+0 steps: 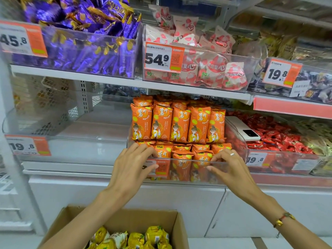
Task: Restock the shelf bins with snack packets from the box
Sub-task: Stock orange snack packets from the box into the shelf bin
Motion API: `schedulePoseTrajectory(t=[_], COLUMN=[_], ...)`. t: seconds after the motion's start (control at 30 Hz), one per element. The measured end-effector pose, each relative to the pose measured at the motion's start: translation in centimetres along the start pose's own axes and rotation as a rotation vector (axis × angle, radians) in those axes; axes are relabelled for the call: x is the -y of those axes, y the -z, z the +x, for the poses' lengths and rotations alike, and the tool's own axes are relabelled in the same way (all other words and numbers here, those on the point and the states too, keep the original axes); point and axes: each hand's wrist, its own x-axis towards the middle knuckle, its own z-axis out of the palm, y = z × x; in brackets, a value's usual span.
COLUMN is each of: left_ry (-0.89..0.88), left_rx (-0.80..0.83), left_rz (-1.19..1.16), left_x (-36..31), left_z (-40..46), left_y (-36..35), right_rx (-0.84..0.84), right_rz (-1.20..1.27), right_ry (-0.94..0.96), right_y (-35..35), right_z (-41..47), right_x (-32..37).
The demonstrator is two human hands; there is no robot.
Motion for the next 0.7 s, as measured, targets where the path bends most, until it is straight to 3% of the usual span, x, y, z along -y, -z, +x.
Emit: schedulePoseTrajectory(t=[0.2,0.7], left_ry=[0.031,0.099], left_rx=[-0.043,0.024], left_rz=[-0.037,-0.024], left_x=[0.5,2.1], left_z=[1.4,4.9], left_y=[0.5,-2.5], right_rx=[-0.021,-0.012], right_rz=[0.021,0.002], right_ry=[0.032,-0.046], right_y=[0.5,-1.9], right_z=[1.6,5.4], right_x=[0.3,-1.1])
